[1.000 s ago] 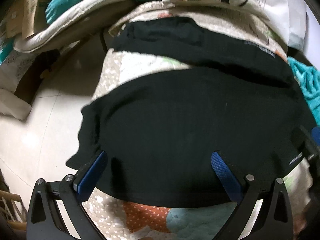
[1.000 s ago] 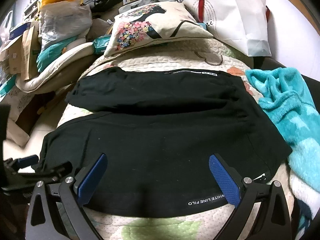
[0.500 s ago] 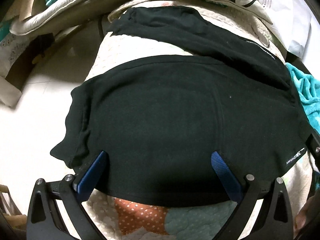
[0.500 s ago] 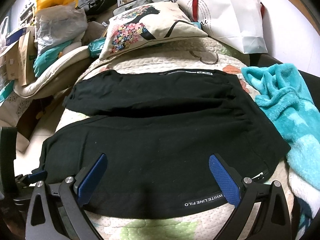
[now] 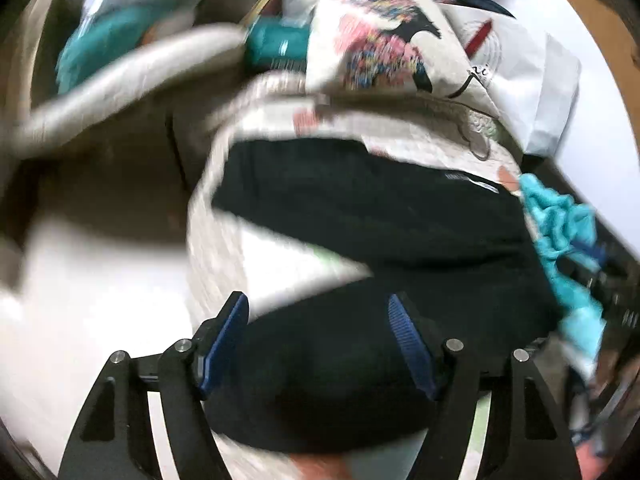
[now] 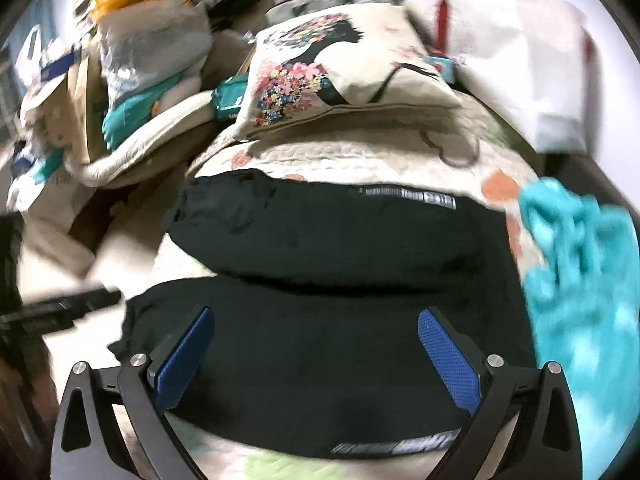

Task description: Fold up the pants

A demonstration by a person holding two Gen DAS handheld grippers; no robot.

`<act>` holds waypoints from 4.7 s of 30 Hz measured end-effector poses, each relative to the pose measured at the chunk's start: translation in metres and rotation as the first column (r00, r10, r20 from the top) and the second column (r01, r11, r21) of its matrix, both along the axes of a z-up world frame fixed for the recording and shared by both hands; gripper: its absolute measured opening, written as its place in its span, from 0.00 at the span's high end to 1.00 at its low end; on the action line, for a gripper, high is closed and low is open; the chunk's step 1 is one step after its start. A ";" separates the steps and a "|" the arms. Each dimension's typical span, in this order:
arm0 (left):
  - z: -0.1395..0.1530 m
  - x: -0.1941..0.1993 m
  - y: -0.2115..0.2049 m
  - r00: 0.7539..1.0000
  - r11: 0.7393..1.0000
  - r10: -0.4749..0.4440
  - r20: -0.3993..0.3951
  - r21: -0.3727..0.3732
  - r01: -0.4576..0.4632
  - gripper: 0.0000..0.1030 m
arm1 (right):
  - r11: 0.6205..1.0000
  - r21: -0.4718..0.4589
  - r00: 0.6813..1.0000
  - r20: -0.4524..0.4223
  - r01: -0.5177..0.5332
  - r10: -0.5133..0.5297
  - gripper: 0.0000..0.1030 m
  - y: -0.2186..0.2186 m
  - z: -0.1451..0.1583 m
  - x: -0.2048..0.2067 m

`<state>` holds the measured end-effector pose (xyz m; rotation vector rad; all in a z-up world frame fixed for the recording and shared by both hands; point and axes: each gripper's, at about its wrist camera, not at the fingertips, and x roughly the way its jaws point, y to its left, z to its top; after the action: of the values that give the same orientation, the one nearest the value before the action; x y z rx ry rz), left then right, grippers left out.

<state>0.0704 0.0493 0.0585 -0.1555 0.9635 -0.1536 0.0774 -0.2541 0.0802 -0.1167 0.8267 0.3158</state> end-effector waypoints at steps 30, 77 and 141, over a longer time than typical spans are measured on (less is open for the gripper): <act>-0.097 0.219 0.056 0.997 0.995 -0.071 -0.018 -0.074 0.069 0.82 | 0.974 -0.075 0.959 -0.206 -0.213 0.193 0.31 0.012 -0.103 0.242; -0.038 -0.077 0.117 0.885 0.885 0.428 -0.183 -0.114 -0.451 0.67 | 0.976 0.215 0.923 -0.381 0.035 0.051 0.28 -0.024 -0.069 -0.040; -0.022 -0.122 0.203 0.732 0.620 0.675 -0.093 -0.466 -0.631 0.59 | 0.859 0.020 0.834 -0.228 -0.511 0.502 0.87 0.305 -0.103 0.011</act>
<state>-0.0517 0.2527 0.0363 -0.9443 0.7040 0.2955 0.0886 0.0511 -0.0228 -0.3494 1.0243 0.8281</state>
